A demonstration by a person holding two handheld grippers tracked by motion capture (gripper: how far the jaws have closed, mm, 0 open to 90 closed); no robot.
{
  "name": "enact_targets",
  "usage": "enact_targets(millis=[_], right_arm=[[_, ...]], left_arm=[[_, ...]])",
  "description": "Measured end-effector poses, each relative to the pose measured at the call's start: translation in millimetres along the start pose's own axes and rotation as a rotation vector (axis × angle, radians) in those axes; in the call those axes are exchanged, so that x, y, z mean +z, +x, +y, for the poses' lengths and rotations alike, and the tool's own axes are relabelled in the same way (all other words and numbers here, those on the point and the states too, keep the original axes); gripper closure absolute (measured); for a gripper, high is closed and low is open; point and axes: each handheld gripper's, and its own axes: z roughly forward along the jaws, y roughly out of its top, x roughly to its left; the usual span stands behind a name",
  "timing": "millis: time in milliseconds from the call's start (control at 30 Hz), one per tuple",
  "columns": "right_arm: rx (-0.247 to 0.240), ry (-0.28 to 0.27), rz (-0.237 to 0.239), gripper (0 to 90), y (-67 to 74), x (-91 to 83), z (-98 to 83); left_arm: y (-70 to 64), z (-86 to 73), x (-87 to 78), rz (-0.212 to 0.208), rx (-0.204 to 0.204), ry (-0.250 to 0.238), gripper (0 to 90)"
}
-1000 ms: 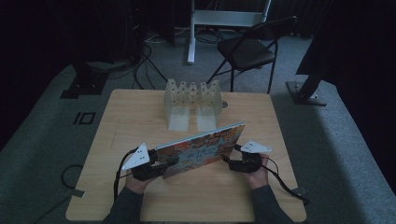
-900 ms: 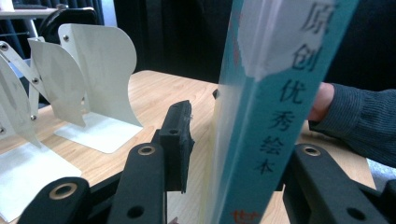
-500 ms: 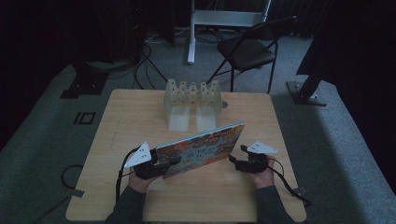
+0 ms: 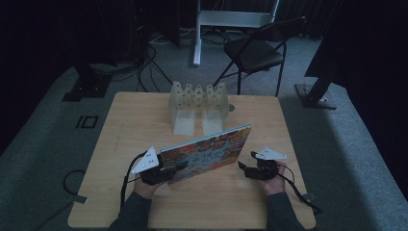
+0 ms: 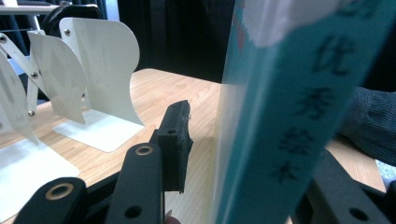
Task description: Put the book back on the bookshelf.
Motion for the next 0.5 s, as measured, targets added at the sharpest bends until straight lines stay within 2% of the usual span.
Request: enact_targets(millis=[200, 500], right_arm=[[-0.01, 0.029, -0.023, 27.0, -4.6, -2.1, -4.9], [0.017, 0.065, -0.054, 26.9, -15.7, -5.2, -13.8]], left_arm=[[-1.6, -2.2, 3.3, 0.004, 0.0, -0.018, 63.4], [-3.6, -4.9, 9.4, -0.002, -0.01, -0.047, 63.4]])
